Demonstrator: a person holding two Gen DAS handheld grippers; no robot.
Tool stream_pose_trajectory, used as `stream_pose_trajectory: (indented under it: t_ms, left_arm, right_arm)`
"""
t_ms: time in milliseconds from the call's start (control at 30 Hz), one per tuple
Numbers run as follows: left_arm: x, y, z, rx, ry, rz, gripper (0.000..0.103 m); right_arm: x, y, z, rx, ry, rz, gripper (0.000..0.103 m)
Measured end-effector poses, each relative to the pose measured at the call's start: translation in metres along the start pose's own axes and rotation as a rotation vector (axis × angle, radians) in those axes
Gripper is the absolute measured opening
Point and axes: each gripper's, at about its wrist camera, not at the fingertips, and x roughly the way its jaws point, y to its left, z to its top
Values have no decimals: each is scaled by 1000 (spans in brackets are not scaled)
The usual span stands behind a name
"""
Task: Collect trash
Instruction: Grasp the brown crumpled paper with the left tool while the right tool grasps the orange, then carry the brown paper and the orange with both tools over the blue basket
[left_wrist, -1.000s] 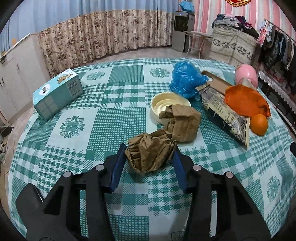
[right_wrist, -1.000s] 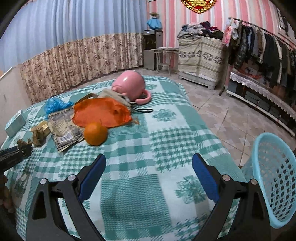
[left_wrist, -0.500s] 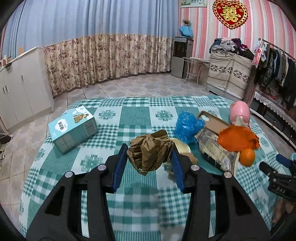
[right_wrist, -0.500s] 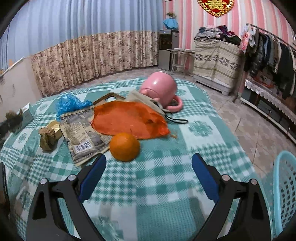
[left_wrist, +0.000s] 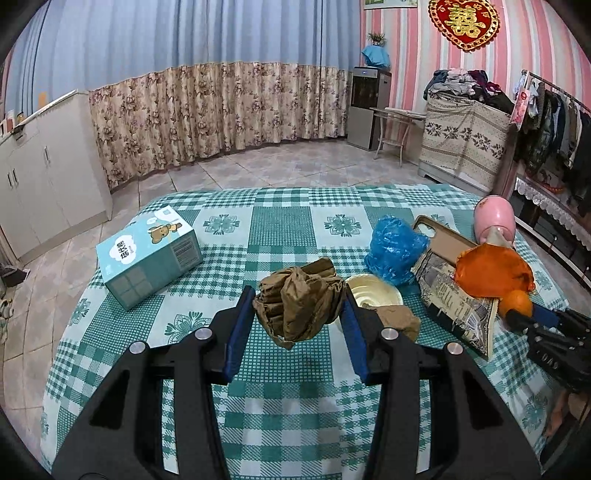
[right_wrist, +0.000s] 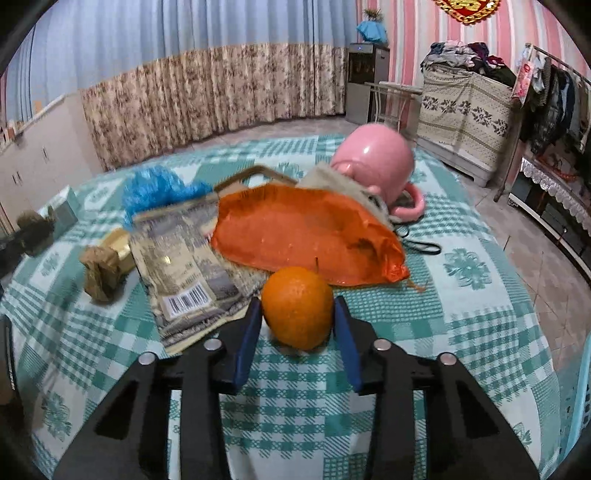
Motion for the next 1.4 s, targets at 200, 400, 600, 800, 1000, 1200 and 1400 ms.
stream_pose_trajectory:
  t_ms: [200, 400, 600, 800, 1000, 1200, 1400]
  left_arm:
    - [-23, -12, 2, 17, -25, -20, 45]
    - [-61, -44, 5, 49, -66, -92, 45]
    - [-102, -93, 1, 98, -109, -189, 45]
    - [-130, -162, -7, 158, -131, -310, 45]
    - [-136, -238, -22, 250, -125, -413, 45]
    - [-132, -293, -32, 315, -115, -471, 45]
    - [-123, -342, -33, 360, -107, -514, 45]
  right_arm:
    - [-51, -22, 0, 47, -97, -13, 37]
    - [-114, -66, -11, 93, -162, -88, 37]
    - [-181, -114, -34, 159, -210, -192, 37]
    - [-229, -171, -65, 271, -244, -304, 37]
    - [-251, -215, -87, 343, -263, -402, 37]
    - [-251, -254, -102, 399, -235, -456, 37]
    - [-253, -280, -111, 469, -229, -479, 37]
